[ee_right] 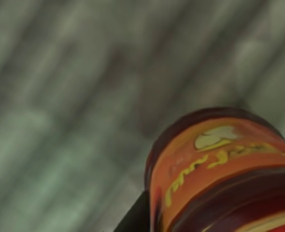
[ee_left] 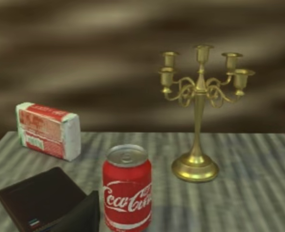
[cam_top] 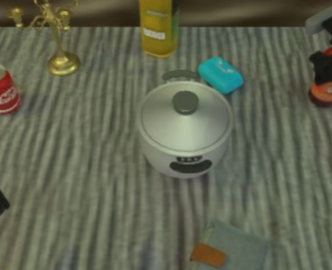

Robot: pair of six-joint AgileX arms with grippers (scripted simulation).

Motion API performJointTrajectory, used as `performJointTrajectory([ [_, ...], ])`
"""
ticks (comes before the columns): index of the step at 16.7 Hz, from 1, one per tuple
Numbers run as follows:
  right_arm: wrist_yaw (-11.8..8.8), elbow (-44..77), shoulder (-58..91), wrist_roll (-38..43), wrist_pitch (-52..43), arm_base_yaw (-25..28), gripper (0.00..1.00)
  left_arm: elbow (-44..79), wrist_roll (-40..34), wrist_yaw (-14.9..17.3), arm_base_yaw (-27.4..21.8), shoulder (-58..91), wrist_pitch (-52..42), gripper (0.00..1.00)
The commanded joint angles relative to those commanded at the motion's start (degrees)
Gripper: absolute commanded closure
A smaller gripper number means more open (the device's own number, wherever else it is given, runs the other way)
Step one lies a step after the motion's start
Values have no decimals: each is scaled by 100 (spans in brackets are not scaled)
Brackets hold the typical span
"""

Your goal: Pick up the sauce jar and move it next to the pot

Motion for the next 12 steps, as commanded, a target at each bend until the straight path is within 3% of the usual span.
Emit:
performJointTrajectory([
  [6,0,0,0,0,0,0,98,0,0,0,0,0,0,0],
  [12,0,0,0,0,0,0,100,0,0,0,0,0,0,0],
])
